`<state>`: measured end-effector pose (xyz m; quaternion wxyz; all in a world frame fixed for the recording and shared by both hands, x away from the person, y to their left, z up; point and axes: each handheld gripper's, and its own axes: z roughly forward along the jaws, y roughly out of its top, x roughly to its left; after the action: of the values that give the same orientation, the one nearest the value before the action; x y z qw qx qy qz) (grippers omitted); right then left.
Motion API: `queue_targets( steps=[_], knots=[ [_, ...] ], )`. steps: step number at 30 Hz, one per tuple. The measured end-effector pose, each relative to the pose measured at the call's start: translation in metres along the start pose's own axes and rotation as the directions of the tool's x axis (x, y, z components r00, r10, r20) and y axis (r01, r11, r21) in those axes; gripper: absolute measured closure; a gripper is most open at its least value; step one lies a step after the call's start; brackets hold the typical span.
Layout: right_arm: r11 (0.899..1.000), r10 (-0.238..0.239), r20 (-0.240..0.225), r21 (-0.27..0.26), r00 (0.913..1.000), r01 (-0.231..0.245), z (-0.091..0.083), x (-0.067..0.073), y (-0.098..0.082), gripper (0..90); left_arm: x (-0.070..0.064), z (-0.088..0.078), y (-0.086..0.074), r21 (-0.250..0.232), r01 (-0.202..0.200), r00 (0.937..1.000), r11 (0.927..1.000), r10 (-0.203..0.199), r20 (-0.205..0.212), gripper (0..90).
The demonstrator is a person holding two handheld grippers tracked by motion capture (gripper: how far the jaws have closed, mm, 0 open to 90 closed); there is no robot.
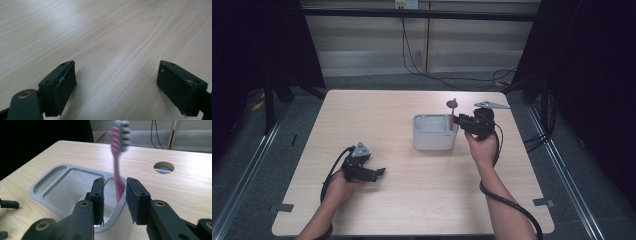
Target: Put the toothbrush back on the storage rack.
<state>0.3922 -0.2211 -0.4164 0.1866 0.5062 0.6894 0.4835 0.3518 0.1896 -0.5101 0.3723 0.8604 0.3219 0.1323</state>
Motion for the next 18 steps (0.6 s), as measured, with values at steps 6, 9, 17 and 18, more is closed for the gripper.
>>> queue_targets(
  steps=[6, 9, 17, 18],
  knots=[
    [1.0, 0.018, 0.017, -0.009, 0.9997, -0.018, -0.0017, -0.0025, -0.0004, 57.9, 0.0001, 0.0, 0.0, 0.0, 0.0, 1.0, 1.0, 0.0, 0.002, 15.4],
    [1.0, 0.019, 0.017, -0.012, 0.9997, -0.018, -0.0024, -0.0033, -0.0007, 52.9, 0.0001, 0.0, 0.0, 0.0, -0.001, 1.0, 1.0, 0.001, 0.002, 15.4],
    [1.0, 0.022, 0.027, -0.023, 0.9994, -0.021, -0.0083, -0.0082, -0.0019, 36.5, 0.0001, -0.0001, 0.0, 0.001, -0.002, 1.0, 1.0, 0.002, 0.0, 15.4],
    [1.0, 0.025, 0.023, -0.014, 0.9994, -0.024, -0.0084, -0.0091, -0.0026, 34.8, 0.0001, 0.0, 0.0, 0.0, -0.001, 1.0, 1.0, 0.001, 0.0, 15.4]
  ],
)
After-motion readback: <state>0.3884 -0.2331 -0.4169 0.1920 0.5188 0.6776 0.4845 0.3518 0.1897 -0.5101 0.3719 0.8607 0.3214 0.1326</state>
